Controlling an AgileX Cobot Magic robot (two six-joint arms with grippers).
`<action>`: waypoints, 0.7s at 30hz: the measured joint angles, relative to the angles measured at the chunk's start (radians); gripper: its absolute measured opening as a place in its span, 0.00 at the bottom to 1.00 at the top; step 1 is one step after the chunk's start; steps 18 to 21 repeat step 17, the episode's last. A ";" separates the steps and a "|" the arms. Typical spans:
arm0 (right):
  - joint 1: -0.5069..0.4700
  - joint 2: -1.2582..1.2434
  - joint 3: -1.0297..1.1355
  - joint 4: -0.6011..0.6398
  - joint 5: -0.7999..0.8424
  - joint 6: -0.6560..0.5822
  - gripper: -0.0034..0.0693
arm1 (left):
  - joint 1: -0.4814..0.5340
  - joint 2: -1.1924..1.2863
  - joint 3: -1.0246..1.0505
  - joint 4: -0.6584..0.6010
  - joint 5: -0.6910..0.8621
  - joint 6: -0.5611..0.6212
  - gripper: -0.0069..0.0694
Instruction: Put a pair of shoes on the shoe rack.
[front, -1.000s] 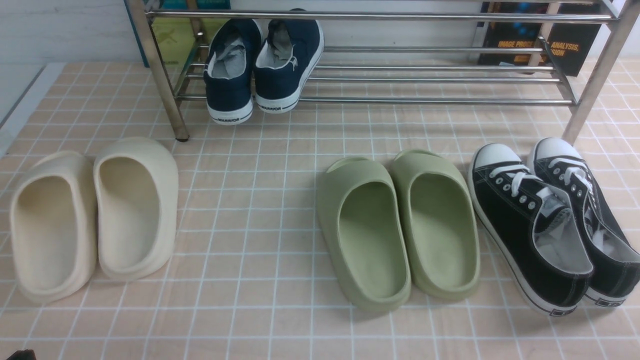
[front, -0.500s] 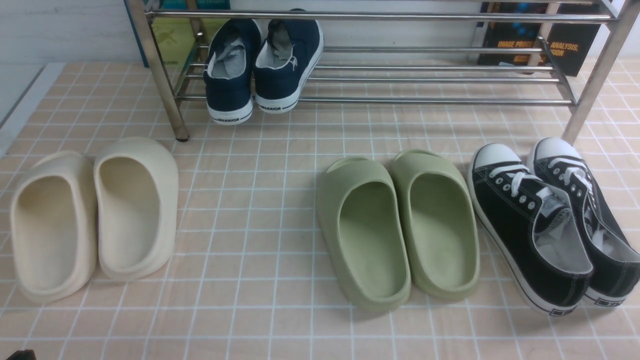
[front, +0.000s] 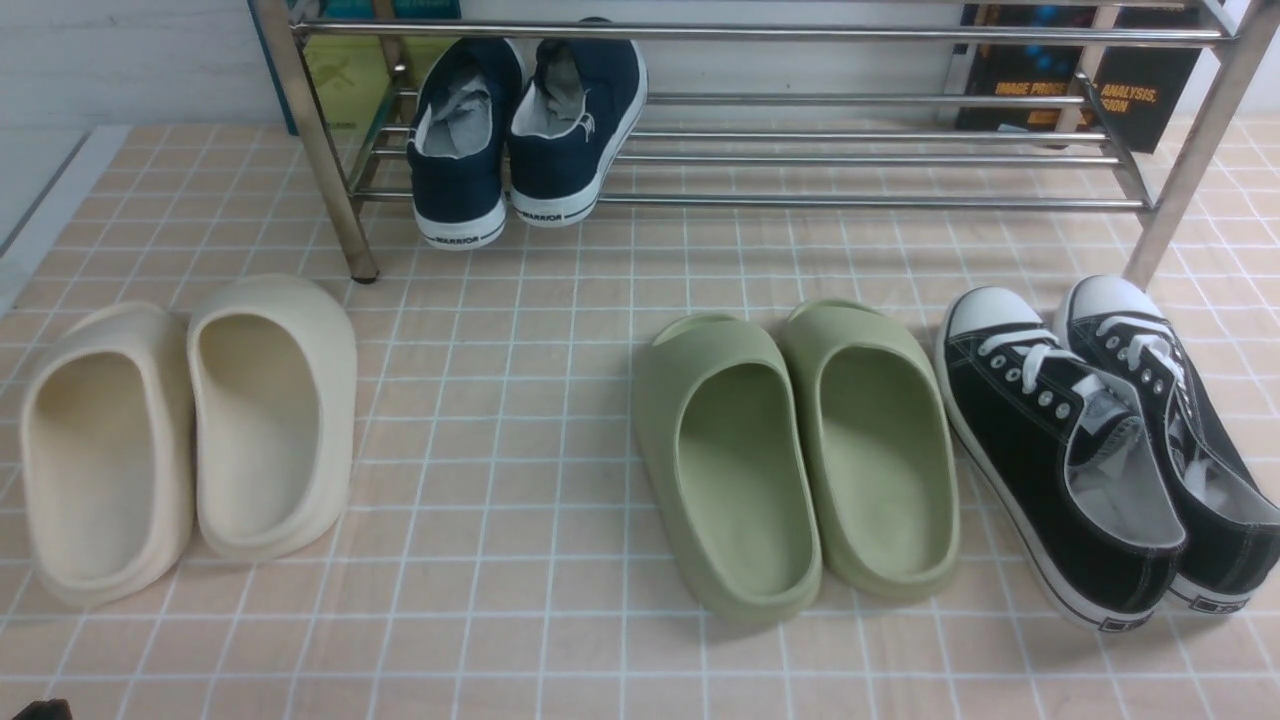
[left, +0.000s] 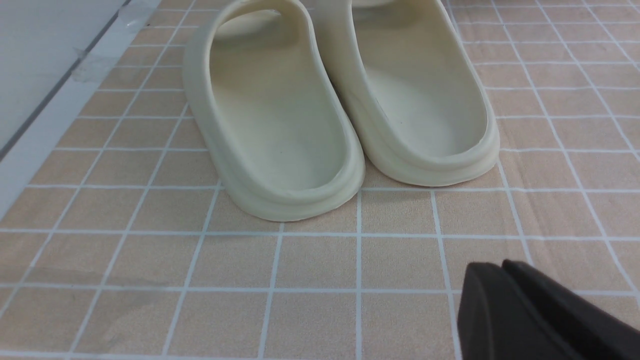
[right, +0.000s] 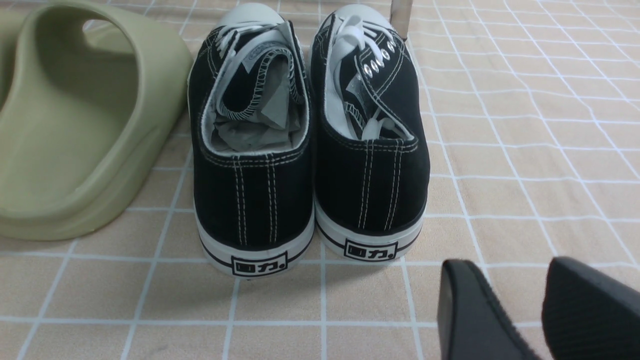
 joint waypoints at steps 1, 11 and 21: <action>0.000 0.000 0.000 0.000 0.000 0.000 0.37 | 0.000 0.000 0.000 0.000 0.000 0.000 0.15; 0.000 0.000 0.000 0.000 0.000 0.000 0.37 | 0.000 0.000 0.000 0.012 0.000 0.000 0.16; 0.000 0.000 0.000 0.000 0.000 0.000 0.37 | 0.000 0.000 0.000 0.014 0.000 0.000 0.17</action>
